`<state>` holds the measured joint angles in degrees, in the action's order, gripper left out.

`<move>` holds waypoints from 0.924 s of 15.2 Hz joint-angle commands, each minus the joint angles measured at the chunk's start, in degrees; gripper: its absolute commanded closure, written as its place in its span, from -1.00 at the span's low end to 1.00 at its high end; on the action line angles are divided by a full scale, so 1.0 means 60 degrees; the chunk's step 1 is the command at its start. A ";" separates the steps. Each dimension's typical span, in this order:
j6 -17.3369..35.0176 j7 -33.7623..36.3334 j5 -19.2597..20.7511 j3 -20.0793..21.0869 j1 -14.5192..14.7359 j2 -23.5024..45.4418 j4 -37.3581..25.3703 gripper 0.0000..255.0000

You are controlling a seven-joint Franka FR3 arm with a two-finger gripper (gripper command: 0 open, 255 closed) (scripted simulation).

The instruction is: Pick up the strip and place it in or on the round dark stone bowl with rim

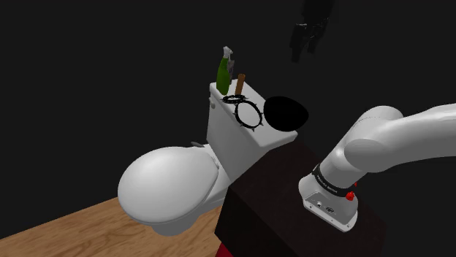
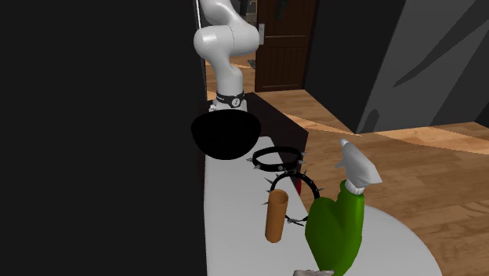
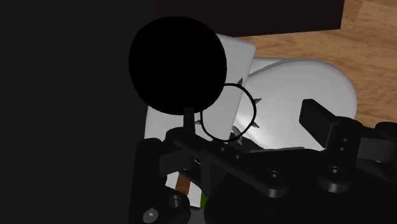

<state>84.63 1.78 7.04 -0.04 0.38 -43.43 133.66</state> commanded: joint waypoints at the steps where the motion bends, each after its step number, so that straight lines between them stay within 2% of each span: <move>1: 0.0000 0.0000 0.0000 0.0000 0.0000 0.0000 0.0000 -1.00; 7: 0.1715 0.0287 -0.0105 -0.0389 -0.0223 0.1614 0.0301 -1.00; 14: 0.3535 0.0472 -0.0365 -0.0833 -0.0422 0.3879 0.0091 -1.00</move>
<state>104.14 4.21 5.25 -4.84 -2.10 -22.05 134.24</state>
